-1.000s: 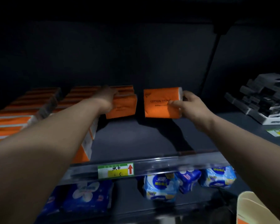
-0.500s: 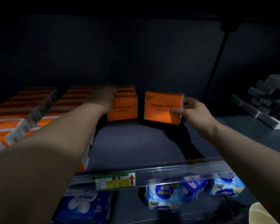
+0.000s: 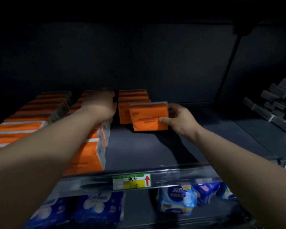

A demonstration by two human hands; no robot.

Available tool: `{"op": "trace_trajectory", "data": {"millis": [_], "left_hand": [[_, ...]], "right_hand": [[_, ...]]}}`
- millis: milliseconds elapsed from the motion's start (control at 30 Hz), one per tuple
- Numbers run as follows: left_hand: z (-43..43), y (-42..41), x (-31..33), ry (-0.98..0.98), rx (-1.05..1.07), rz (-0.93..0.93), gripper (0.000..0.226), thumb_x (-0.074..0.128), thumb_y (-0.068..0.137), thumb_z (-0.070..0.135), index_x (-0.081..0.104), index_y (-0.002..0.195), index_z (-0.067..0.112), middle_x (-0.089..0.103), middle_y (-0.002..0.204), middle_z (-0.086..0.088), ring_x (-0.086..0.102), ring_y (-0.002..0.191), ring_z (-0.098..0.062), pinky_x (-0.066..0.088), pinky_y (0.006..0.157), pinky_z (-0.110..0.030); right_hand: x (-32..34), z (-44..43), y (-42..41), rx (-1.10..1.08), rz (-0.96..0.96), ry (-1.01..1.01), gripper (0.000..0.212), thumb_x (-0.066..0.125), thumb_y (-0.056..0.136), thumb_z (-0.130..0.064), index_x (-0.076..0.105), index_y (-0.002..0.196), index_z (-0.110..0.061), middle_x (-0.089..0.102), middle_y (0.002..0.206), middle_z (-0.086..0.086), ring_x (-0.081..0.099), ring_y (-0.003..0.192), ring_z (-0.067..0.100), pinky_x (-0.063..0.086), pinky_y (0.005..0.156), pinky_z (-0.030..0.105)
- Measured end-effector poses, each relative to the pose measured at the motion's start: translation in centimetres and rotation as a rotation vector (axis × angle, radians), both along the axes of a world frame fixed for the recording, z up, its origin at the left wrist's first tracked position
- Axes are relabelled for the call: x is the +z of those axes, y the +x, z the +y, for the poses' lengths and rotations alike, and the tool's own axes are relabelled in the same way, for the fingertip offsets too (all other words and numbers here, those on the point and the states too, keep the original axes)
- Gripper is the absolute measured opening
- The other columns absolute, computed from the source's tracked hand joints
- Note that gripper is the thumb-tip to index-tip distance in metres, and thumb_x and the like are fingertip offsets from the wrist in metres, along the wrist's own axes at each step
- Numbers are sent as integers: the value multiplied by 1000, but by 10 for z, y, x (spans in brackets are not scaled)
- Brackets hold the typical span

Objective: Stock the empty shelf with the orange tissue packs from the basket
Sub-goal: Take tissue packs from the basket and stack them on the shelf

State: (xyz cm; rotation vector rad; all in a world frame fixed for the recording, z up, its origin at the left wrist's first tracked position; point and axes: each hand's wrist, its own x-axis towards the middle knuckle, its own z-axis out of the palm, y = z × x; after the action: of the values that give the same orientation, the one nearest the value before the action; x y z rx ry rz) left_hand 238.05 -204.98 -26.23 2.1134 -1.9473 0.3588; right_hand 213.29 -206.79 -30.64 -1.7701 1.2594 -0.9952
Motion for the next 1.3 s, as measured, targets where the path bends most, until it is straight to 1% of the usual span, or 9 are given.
{"op": "trace_trajectory", "data": {"millis": [100, 233, 367, 500, 667, 800, 967, 1100, 1300], "left_hand": [[15, 9, -1, -31, 62, -8, 40, 49, 90, 36, 56, 124, 18, 57, 128, -14, 56, 114, -35, 47, 89, -36], [22, 19, -4, 1, 127, -3, 42, 47, 89, 40, 59, 120, 15, 58, 125, -16, 56, 112, -35, 47, 89, -37], [25, 23, -6, 47, 137, 25, 39, 45, 90, 43, 60, 115, 16, 58, 122, -15, 56, 110, -34, 44, 90, -38], [29, 21, -5, 38, 125, 43, 35, 45, 91, 37, 61, 114, 15, 58, 121, -15, 56, 109, -34, 45, 89, -39], [34, 14, -4, 33, 91, 68, 34, 48, 91, 35, 60, 114, 14, 59, 117, -15, 57, 106, -34, 45, 80, -34], [44, -2, 1, -3, 43, 51, 29, 50, 89, 36, 61, 106, 15, 61, 114, -14, 58, 104, -34, 38, 71, -31], [69, -43, 3, -34, -60, 3, 29, 51, 88, 34, 61, 106, 14, 62, 111, -15, 57, 103, -37, 46, 77, -38], [102, -91, 1, 6, -129, -9, 34, 48, 89, 34, 59, 114, 15, 60, 117, -13, 56, 108, -34, 48, 85, -41], [155, -174, -2, 49, -243, 13, 35, 49, 89, 35, 58, 116, 14, 59, 117, -12, 54, 109, -34, 45, 85, -39]], "right_hand": [[-2, 0, 22, 5, 64, -29, 37, 71, 80, -9, 59, 115, -13, 66, 108, 7, 63, 98, 22, 51, 92, 40], [-7, -5, 40, -20, 121, -7, 40, 68, 83, -10, 57, 121, -14, 64, 115, 6, 61, 104, 22, 49, 95, 40], [-12, -9, 49, -79, 154, -1, 39, 63, 84, -9, 55, 121, -17, 62, 106, 0, 58, 96, 17, 45, 79, 26], [-13, -10, 54, -110, 226, -22, 36, 61, 85, -8, 55, 119, -16, 59, 102, 0, 55, 90, 15, 40, 75, 25], [-10, 0, 45, -92, 285, -79, 43, 64, 86, -19, 50, 127, -18, 60, 119, 4, 57, 109, 23, 43, 83, 29], [3, 14, 23, -116, 476, -234, 58, 62, 87, -27, 40, 139, -16, 51, 136, 9, 47, 126, 27, 41, 100, 34], [16, 50, -18, -95, 587, -309, 63, 61, 88, -27, 35, 144, -14, 44, 145, 8, 39, 135, 23, 31, 112, 33], [23, 94, -64, -108, 694, -339, 62, 62, 87, -26, 39, 142, -11, 45, 144, 8, 39, 134, 23, 29, 112, 34], [31, 171, -155, -158, 792, -292, 62, 64, 85, -29, 41, 141, -11, 49, 140, 11, 44, 130, 26, 32, 109, 33]]}}
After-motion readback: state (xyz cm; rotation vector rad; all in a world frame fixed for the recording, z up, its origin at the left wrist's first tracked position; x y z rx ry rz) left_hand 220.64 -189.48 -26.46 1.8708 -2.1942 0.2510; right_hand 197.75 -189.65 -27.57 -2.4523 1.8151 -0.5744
